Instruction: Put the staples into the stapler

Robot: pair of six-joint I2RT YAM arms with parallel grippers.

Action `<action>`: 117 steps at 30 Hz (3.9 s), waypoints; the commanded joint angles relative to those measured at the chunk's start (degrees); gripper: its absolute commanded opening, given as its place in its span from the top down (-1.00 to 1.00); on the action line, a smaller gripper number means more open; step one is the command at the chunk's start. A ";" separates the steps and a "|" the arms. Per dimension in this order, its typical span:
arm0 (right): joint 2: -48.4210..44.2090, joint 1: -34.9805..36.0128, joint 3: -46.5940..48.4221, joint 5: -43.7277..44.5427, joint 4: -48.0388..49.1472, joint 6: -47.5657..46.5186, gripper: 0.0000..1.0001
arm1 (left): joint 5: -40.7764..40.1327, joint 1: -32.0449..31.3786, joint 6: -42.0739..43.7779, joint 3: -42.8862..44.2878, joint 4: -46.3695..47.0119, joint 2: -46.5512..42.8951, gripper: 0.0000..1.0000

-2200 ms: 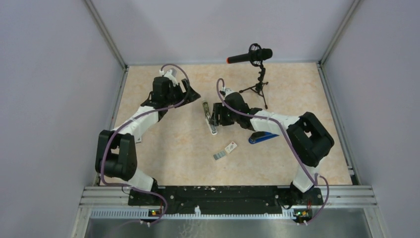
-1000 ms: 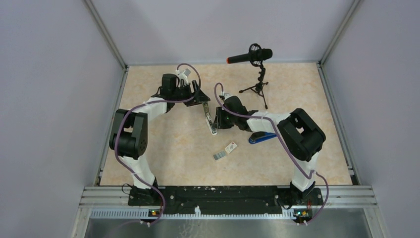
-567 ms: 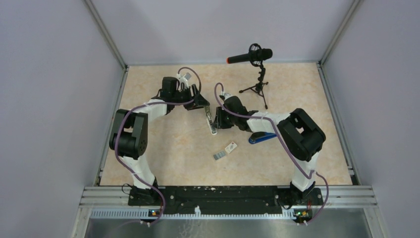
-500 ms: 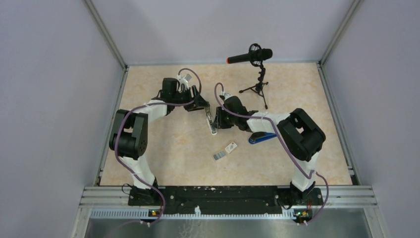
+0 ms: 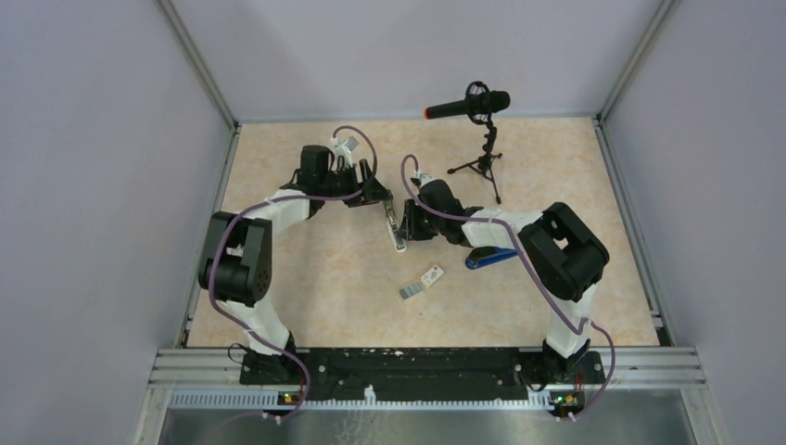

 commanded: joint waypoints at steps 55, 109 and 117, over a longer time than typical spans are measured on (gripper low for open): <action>-3.37 -3.05 -1.49 -3.74 0.98 -1.86 0.34 | -24.90 -16.53 34.10 -19.64 21.65 -18.54 0.66; -31.95 -11.15 -21.27 -5.42 4.77 2.73 0.18 | -35.19 -26.36 18.84 -15.62 4.78 -22.65 -0.54; -23.60 -7.39 -15.44 -10.86 3.88 3.22 0.06 | -27.48 -16.64 3.77 -13.02 -0.58 -19.06 -0.41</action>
